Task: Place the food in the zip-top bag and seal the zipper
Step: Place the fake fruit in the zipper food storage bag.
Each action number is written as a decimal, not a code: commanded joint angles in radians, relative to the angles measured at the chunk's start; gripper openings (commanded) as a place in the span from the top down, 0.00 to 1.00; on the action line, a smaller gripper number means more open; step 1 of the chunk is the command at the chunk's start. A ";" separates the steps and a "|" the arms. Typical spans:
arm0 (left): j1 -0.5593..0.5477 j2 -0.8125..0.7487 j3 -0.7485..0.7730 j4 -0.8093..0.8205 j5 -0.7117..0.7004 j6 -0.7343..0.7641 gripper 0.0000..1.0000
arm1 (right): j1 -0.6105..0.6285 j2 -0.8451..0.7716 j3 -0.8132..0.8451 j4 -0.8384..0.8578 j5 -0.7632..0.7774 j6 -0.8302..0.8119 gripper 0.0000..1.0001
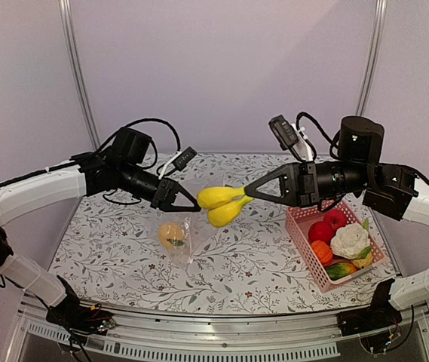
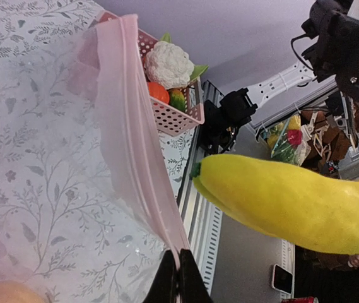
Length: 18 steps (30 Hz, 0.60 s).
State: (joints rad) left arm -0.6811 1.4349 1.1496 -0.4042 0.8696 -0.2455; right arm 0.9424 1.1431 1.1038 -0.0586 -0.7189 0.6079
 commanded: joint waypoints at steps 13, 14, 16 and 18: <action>0.016 -0.014 0.019 0.036 0.106 -0.002 1.00 | 0.006 0.084 0.010 -0.116 0.119 -0.114 1.00; 0.016 -0.015 0.019 0.036 0.106 -0.001 1.00 | 0.007 0.092 0.020 -0.157 0.137 -0.128 1.00; 0.017 -0.017 0.019 0.036 0.107 0.000 1.00 | 0.007 0.104 0.041 -0.205 0.156 -0.165 1.00; 0.015 -0.017 0.019 0.036 0.113 -0.002 1.00 | 0.007 0.120 0.066 -0.254 0.166 -0.190 1.00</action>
State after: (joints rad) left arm -0.6788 1.4349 1.1496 -0.3920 0.9516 -0.2470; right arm 0.9424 1.2282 1.1141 -0.1764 -0.6197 0.5041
